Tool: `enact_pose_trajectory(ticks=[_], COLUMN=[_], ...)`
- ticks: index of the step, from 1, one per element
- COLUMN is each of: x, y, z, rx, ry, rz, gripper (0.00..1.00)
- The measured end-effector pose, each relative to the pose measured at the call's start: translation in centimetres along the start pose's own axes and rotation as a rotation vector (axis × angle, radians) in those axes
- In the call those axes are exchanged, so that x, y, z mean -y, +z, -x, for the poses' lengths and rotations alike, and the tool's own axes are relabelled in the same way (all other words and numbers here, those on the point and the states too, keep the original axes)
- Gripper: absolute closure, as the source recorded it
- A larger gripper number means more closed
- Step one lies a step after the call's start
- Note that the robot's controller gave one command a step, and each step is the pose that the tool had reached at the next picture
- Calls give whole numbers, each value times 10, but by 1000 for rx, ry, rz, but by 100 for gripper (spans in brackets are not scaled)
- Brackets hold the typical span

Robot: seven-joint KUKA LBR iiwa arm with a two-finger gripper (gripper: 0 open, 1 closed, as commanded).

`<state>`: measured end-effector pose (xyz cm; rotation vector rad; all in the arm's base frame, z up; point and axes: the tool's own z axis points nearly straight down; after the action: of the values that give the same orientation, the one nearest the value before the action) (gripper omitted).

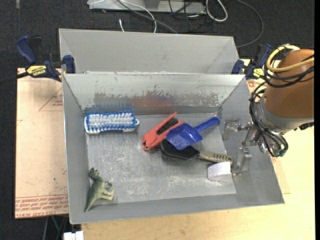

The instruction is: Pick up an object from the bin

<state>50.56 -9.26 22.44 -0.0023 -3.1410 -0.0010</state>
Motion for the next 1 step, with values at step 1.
enact_pose_trajectory(ticks=[1], x=[1], y=[76], z=[12], rx=[1], ry=[-121], rz=[0], gripper=[0])
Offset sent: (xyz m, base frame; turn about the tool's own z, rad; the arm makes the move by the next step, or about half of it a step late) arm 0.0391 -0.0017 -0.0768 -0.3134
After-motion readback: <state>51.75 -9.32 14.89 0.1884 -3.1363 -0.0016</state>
